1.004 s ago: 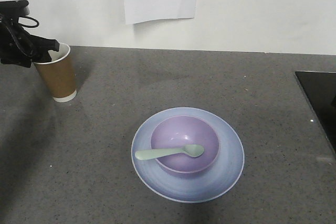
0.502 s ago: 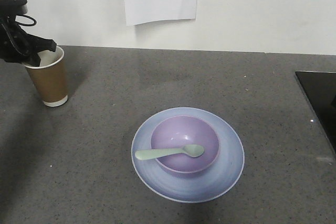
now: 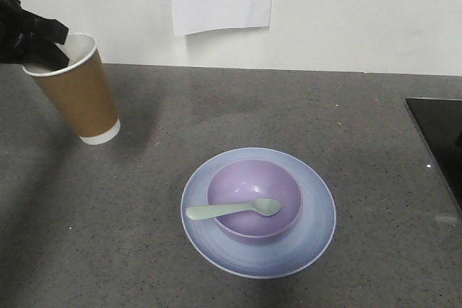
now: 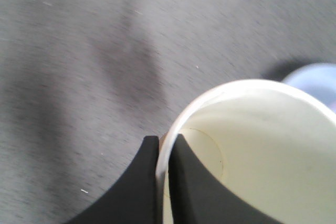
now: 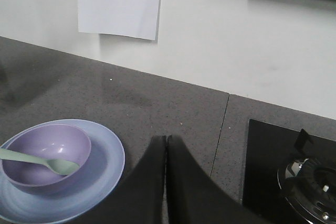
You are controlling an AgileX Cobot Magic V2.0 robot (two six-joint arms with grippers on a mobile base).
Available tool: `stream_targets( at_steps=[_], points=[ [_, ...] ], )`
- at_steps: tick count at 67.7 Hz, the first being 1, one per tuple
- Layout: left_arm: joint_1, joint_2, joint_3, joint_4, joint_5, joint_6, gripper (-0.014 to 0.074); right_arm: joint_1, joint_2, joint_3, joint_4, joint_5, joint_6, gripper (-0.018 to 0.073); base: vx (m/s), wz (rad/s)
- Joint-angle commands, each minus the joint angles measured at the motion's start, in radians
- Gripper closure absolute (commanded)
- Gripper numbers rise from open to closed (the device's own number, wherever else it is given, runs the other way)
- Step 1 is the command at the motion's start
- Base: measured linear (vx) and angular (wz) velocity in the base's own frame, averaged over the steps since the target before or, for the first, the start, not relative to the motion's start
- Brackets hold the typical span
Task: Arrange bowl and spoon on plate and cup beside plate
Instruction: 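Grip the cup rim and carry it beside the plate with the left gripper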
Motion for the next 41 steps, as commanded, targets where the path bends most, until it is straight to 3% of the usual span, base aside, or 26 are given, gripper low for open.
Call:
stream_targets(
  at_steps=[1, 19, 41],
  points=[
    [-0.042, -0.068, 0.041, -0.047, 0.004, 0.014, 0.0604, -0.002, 0.022, -0.02, 0.0, -0.069, 0.0, 0.0566, 0.0, 0.0],
    [-0.174, -0.074, 0.212, -0.046, -0.089, 0.036, 0.0604, -0.002, 0.022, -0.02, 0.0, -0.069, 0.0, 0.0566, 0.0, 0.0],
    [-0.223, -0.049, 0.255, -0.027, -0.153, 0.034, 0.0604, -0.002, 0.022, -0.02, 0.0, -0.059, 0.0, 0.0566, 0.0, 0.0]
  ],
)
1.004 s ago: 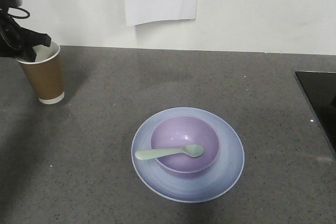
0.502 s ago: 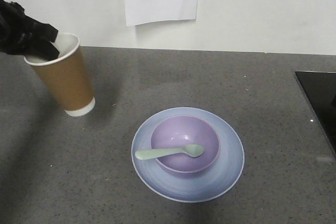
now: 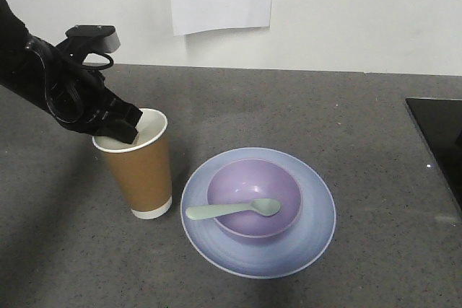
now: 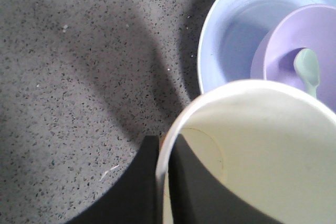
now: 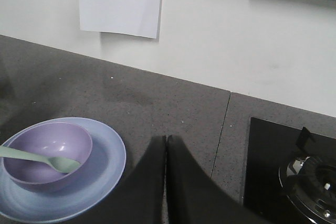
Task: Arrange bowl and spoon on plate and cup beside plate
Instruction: 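Grip the cup rim and carry it beside the plate with the left gripper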
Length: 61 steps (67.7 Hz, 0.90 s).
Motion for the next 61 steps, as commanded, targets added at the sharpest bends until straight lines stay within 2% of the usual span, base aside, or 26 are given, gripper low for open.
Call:
stream_targets(
  at_steps=[1, 47, 61],
  points=[
    [-0.007, -0.023, -0.019, -0.019, -0.039, 0.0, 0.0604, -0.002, 0.022, -0.02, -0.003, -0.064, 0.0, 0.0566, 0.0, 0.0],
    [-0.007, 0.026, -0.008, -0.013, -0.019, 0.003, 0.0598, -0.002, 0.022, -0.02, -0.008, -0.049, 0.0, 0.0566, 0.0, 0.0],
    [-0.007, 0.026, -0.008, -0.013, -0.012, 0.003, 0.0557, -0.002, 0.022, -0.02, -0.008, -0.049, 0.0, 0.0566, 0.0, 0.0]
  ],
)
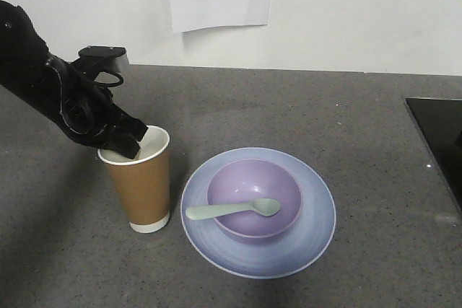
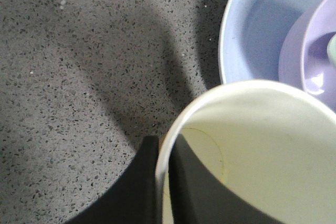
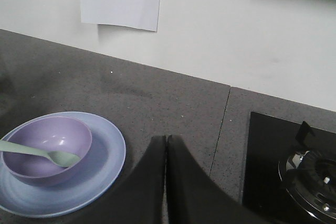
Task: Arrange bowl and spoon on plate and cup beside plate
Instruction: 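Grip the cup rim and carry it beside the plate with the left gripper, then release the cup and withdraw the left gripper from it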
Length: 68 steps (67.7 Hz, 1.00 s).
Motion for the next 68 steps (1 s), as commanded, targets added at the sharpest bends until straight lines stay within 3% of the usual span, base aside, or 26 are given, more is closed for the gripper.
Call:
stream_targets(
  at_steps=[1, 34, 68],
  points=[
    [-0.005, -0.041, -0.021, -0.032, -0.012, 0.0, 0.0549, -0.002, 0.022, -0.02, -0.009, -0.067, 0.0, 0.0566, 0.0, 0.0],
    [-0.005, -0.041, -0.021, -0.033, 0.001, 0.0, 0.033, -0.002, 0.022, -0.02, -0.009, -0.067, 0.0, 0.0566, 0.0, 0.0],
    [-0.004, -0.054, -0.032, -0.06, 0.013, -0.002, 0.0316, -0.002, 0.022, -0.02, -0.009, -0.067, 0.0, 0.0566, 0.0, 0.0]
  ],
)
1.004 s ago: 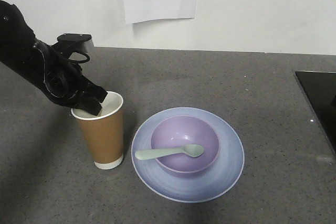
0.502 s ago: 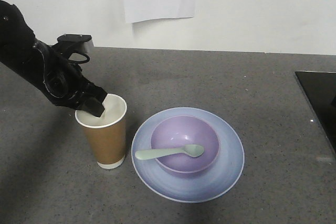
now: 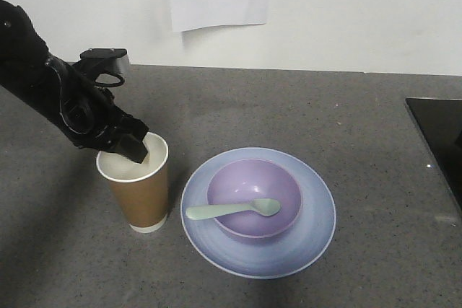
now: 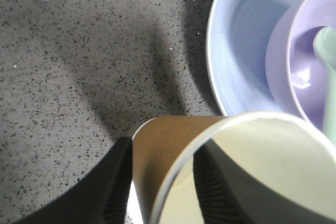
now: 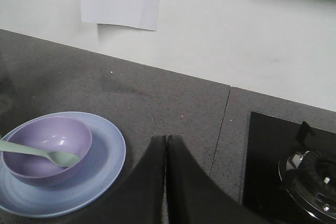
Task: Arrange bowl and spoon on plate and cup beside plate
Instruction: 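Release the cup and withdraw the left gripper from it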
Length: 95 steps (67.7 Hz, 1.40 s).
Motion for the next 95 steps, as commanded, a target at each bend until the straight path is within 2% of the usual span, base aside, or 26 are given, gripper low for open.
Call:
stream_targets(
  at_steps=[1, 11, 22, 35, 44, 53, 64, 74, 83, 95],
  points=[
    [-0.004, -0.06, -0.036, -0.033, -0.015, -0.002, 0.0316, -0.002, 0.022, -0.02, -0.009, -0.067, 0.0, 0.0566, 0.0, 0.0],
    [-0.004, -0.098, -0.087, 0.007, 0.005, -0.016, 0.0316, -0.002, 0.022, -0.02, -0.009, -0.068, 0.0, 0.0566, 0.0, 0.0],
    [-0.004, -0.146, -0.142, 0.048, 0.091, -0.035, 0.0316, -0.002, 0.022, -0.02, -0.009, -0.069, 0.0, 0.0566, 0.0, 0.0],
    [-0.004, -0.249, -0.153, 0.053, 0.042, -0.024, 0.035, -0.002, 0.03, -0.02, -0.009, -0.09, 0.005, 0.0566, 0.0, 0.0],
    [-0.004, -0.338, -0.15, 0.129, -0.095, -0.026, 0.0455, -0.002, 0.084, -0.02, -0.01, -0.17, 0.038, 0.0566, 0.0, 0.0],
    [-0.004, -0.426, -0.128, 0.21, -0.237, -0.066, 0.0603, -0.002, 0.183, -0.02, -0.032, -0.261, 0.031, 0.0566, 0.0, 0.0],
    [-0.002, -0.549, 0.029, 0.231, -0.439, -0.073, 0.0604, -0.002, 0.322, -0.02, -0.055, -0.345, 0.033, 0.0566, 0.0, 0.0],
    [-0.002, -0.664, 0.335, 0.231, -0.668, -0.082, 0.0605, -0.002, 0.392, 0.052, -0.109, -0.502, 0.047, 0.0566, 0.0, 0.0],
    [-0.002, -0.752, 0.607, 0.228, -0.876, -0.083, 0.0605, -0.002, 0.408, 0.172, -0.166, -0.629, 0.118, 0.0566, 0.0, 0.0],
    [-0.002, -0.84, 0.783, 0.221, -0.978, -0.089, 0.0604, -0.002, 0.408, 0.27, -0.182, -0.679, 0.133, 0.0566, 0.0, 0.0]
  ],
)
